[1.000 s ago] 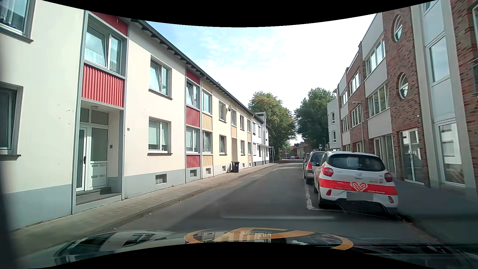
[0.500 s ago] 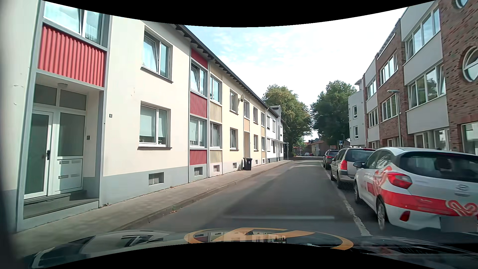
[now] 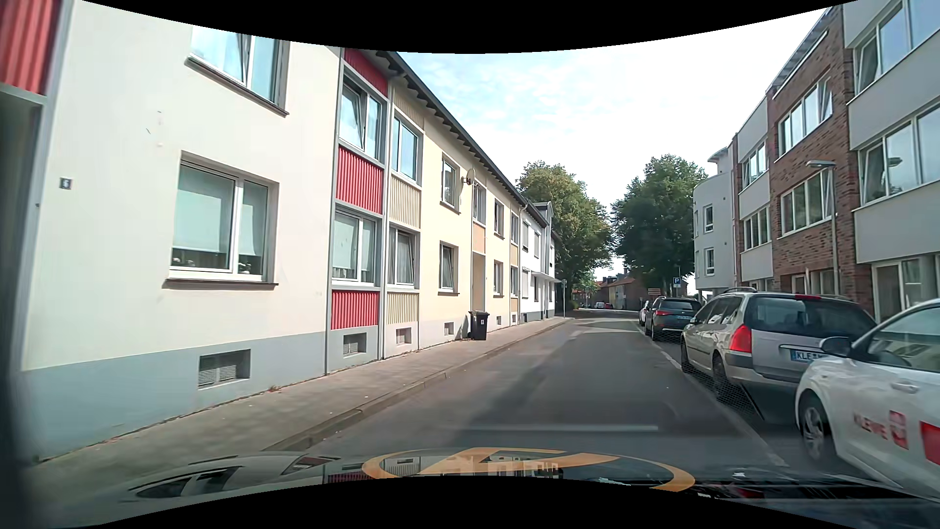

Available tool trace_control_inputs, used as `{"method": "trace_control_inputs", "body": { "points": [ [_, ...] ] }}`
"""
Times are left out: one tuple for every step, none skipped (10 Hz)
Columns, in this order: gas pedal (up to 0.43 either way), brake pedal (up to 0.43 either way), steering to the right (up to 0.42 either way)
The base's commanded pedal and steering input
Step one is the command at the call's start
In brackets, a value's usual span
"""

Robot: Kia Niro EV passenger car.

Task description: Follow the waypoints while adhering to traffic rules and regulations

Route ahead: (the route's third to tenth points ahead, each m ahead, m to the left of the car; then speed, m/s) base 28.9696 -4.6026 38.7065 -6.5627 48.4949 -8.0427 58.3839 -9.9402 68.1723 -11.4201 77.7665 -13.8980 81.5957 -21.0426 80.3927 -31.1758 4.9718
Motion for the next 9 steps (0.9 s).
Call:
{"method": "trace_control_inputs", "body": {
  "points": [
    [0.177,0.000,0.101],
    [0.177,0.000,0.107],
    [0.177,0.000,0.109],
    [0.177,0.000,0.110],
    [0.169,0.000,0.110],
    [0.169,0.000,0.110],
    [0.169,0.000,0.112],
    [0.169,0.000,0.113],
    [0.157,0.000,0.113]
  ]
}}
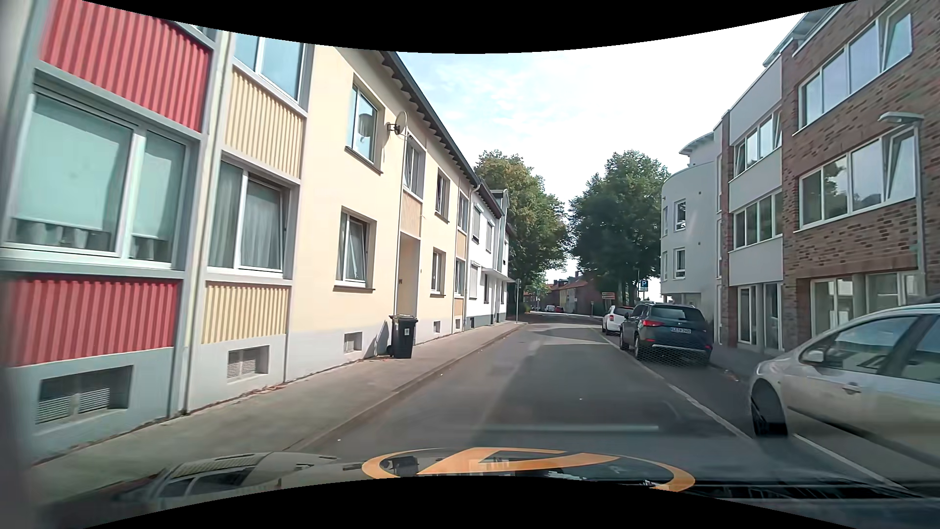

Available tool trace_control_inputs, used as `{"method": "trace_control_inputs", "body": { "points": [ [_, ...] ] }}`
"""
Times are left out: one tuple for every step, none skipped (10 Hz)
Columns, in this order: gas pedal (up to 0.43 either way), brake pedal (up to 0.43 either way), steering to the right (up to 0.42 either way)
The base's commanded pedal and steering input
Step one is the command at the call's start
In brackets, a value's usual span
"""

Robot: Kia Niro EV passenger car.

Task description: Follow the waypoints while adhering to traffic rules and regulations

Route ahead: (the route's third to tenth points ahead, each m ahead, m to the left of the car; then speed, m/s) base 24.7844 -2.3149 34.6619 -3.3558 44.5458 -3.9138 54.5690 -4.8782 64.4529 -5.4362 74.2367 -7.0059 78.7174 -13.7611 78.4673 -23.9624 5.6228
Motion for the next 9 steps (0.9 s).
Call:
{"method": "trace_control_inputs", "body": {
  "points": [
    [0.157,0.000,0.114],
    [0.150,0.000,0.112],
    [0.150,0.000,0.104],
    [0.150,0.000,0.092],
    [0.138,0.000,0.077],
    [0.138,0.000,0.063],
    [0.130,0.000,0.053],
    [0.130,0.000,0.050],
    [0.130,0.000,0.047]
  ]
}}
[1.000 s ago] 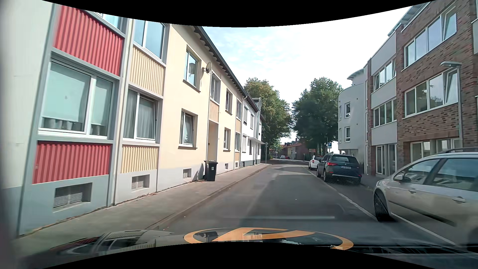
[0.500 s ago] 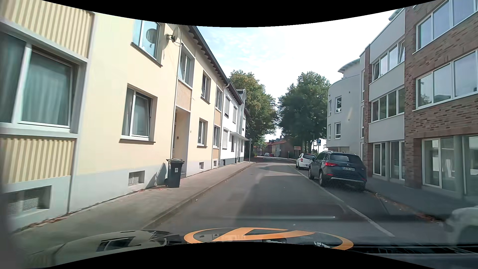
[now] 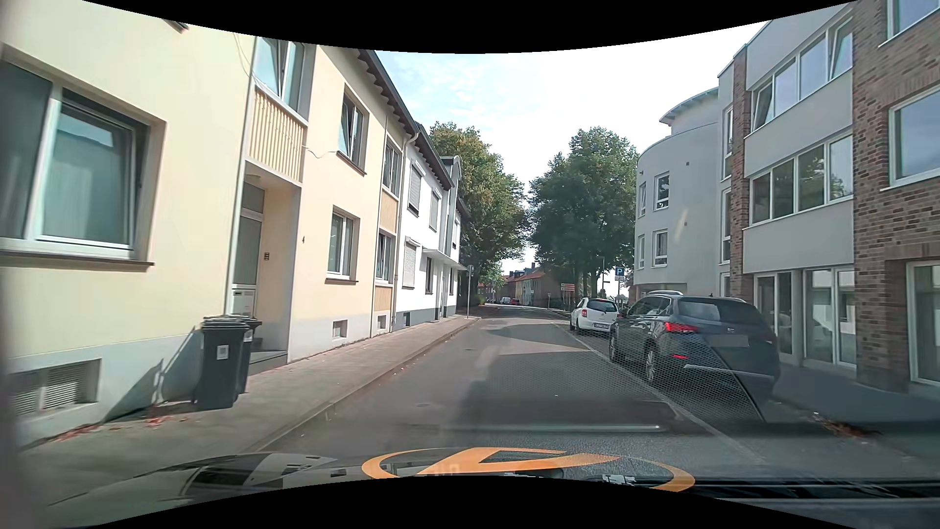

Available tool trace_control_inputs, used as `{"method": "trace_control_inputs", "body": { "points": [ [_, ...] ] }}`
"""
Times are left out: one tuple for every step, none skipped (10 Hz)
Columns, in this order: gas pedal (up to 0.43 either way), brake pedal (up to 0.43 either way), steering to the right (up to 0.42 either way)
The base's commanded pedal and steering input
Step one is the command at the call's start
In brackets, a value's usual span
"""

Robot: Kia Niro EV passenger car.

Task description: Follow the waypoints while adhering to traffic rules and regulations

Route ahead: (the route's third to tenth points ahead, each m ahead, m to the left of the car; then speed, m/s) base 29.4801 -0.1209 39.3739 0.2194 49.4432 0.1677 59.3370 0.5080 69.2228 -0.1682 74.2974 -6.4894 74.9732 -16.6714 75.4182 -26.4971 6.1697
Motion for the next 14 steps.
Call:
{"method": "trace_control_inputs", "body": {
  "points": [
    [0.118,0.000,0.039],
    [0.118,0.000,0.024],
    [0.110,0.000,0.021],
    [0.110,0.000,0.020],
    [0.098,0.000,0.019],
    [0.098,0.000,0.017],
    [0.098,0.000,0.016],
    [0.087,0.000,0.016],
    [0.079,0.000,0.017],
    [0.079,0.000,0.017],
    [0.067,0.000,0.016],
    [0.059,0.000,0.016],
    [0.039,0.000,0.017],
    [0.000,0.000,0.017]
  ]
}}
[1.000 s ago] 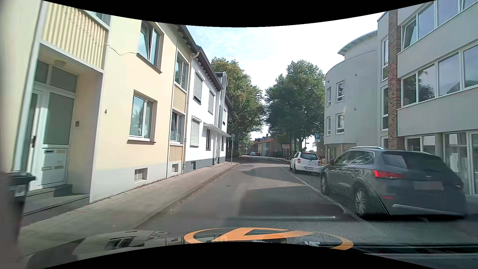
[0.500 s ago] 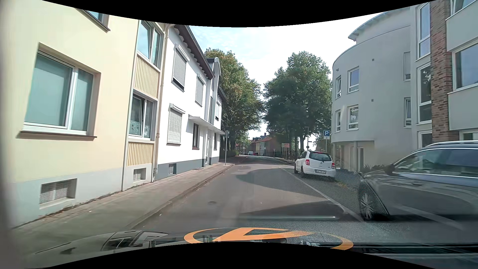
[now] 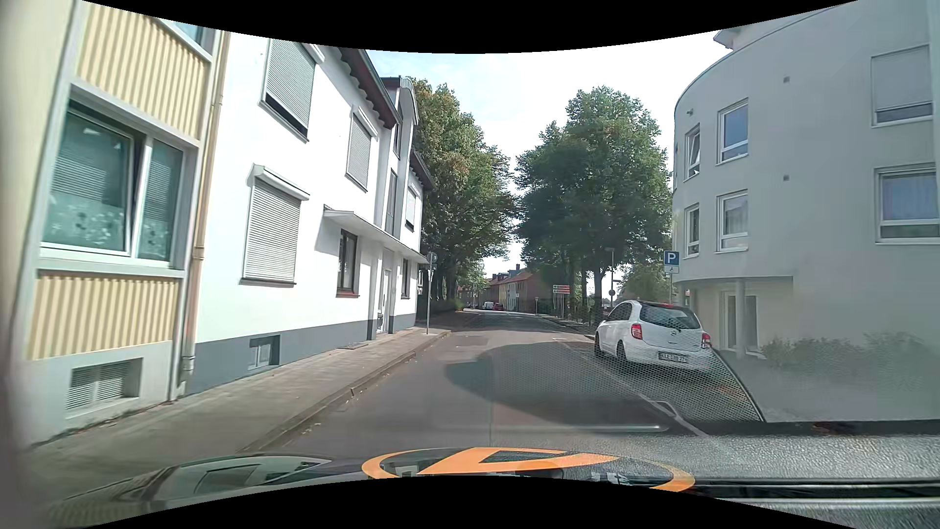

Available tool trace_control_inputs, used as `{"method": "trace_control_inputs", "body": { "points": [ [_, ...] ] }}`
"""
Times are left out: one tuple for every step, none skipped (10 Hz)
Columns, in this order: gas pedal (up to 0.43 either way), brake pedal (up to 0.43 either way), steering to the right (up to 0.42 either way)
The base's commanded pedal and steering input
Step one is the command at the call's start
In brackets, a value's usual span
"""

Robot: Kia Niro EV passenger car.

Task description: Follow the waypoints while adhering to traffic rules and regulations

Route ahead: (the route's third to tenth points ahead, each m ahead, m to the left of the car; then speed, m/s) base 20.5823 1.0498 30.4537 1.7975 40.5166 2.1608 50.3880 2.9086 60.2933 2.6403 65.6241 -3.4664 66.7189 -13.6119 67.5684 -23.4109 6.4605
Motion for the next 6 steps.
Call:
{"method": "trace_control_inputs", "body": {
  "points": [
    [0.000,0.000,0.017],
    [0.000,0.000,0.017],
    [0.000,0.000,0.018],
    [0.000,0.000,0.019],
    [0.000,0.000,0.020],
    [0.000,0.000,0.019]
  ]
}}
